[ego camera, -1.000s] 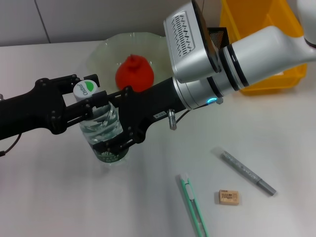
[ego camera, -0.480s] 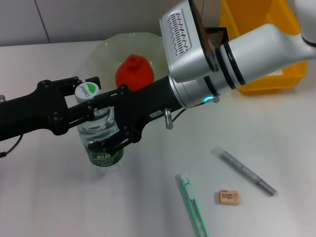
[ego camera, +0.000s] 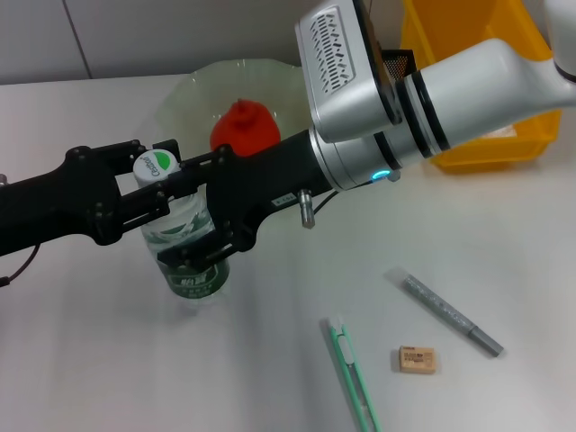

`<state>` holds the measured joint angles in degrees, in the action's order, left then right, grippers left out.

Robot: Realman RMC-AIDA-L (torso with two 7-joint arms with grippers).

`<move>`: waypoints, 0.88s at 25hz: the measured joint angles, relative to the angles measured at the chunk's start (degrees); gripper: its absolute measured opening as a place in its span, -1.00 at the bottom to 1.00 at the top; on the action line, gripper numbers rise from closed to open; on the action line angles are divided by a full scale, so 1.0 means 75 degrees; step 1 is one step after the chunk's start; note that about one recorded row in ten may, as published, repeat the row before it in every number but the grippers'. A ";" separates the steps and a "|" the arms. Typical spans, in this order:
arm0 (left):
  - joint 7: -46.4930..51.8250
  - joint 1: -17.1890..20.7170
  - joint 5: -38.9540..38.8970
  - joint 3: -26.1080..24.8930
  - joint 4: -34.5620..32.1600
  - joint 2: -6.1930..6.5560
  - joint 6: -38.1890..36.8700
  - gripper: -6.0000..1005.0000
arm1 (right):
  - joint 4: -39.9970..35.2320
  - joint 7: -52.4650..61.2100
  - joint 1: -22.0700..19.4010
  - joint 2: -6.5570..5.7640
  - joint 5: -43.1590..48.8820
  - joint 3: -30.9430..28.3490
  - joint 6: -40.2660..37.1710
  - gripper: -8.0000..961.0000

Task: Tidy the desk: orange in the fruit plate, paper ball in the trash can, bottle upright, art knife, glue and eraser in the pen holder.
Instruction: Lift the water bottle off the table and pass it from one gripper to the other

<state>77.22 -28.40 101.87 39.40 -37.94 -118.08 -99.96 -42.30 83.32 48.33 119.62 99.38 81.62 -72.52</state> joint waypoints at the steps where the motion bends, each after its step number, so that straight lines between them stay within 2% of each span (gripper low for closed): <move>1: 0.0000 0.0000 0.0000 0.0000 0.0000 0.0000 0.0000 -0.11 | -0.0002 0.0000 -0.0002 -0.0001 -0.0027 0.0002 0.0002 0.64; 9: 0.0005 -0.0006 0.0028 0.0014 -0.0036 0.0015 0.0068 -0.11 | -0.0325 0.0041 -0.0217 -0.0001 -0.0176 -0.0008 -0.0012 0.64; 22: 0.0078 -0.0045 0.0029 0.0008 -0.0071 0.0041 0.0113 -0.11 | -0.0292 0.0163 -0.0284 -0.0018 -0.0395 -0.0066 0.0020 0.60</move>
<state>77.81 -28.74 102.08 39.46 -38.47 -117.77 -99.11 -44.49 84.54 46.19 119.48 96.42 81.12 -72.37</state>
